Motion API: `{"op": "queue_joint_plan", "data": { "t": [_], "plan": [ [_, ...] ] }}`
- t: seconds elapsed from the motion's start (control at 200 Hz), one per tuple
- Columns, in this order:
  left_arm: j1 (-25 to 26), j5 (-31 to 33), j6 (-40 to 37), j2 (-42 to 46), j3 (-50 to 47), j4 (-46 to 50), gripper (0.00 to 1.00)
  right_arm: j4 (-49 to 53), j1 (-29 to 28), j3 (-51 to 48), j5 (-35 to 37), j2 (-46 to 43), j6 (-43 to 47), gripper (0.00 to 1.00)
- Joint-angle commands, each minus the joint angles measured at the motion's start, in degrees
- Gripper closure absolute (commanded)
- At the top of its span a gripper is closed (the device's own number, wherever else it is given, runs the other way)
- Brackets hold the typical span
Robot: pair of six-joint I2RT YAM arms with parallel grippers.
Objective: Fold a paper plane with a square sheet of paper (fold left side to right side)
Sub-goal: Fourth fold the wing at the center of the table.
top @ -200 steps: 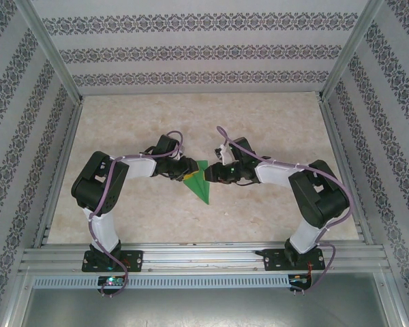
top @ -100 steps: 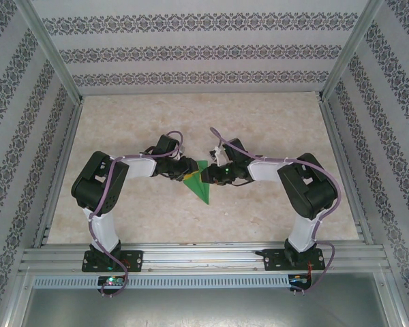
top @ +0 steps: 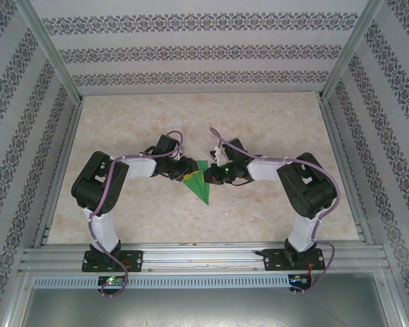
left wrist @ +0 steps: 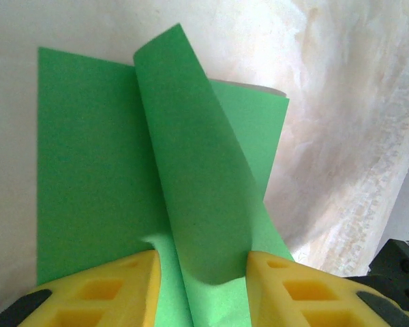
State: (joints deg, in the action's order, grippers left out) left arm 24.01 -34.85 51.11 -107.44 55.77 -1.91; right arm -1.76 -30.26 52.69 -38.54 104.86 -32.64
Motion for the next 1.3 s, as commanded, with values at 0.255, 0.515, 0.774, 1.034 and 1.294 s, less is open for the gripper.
{"op": "queue_joint_plan", "data": {
  "t": [0.255,0.515,0.774,1.034,1.294],
  "plan": [
    [0.7,2.3,-0.1,-1.6,0.3,3.3,0.62,4.4,-0.1,1.7,4.2,0.5,2.4,1.0],
    [0.8,2.2,-0.1,-1.6,0.3,3.2,0.62,4.9,0.0,2.1,5.4,0.7,2.5,1.0],
    [0.7,2.2,-0.1,-1.5,0.4,3.2,0.62,5.5,0.1,2.7,5.7,1.4,2.8,1.0],
    [0.8,2.2,-0.1,-1.6,0.4,3.3,0.62,5.9,0.1,3.2,5.9,2.0,2.8,1.0],
    [0.7,2.2,-0.1,-1.7,0.5,3.3,0.62,6.6,0.0,3.2,6.5,2.4,3.1,1.0]
  ]
}}
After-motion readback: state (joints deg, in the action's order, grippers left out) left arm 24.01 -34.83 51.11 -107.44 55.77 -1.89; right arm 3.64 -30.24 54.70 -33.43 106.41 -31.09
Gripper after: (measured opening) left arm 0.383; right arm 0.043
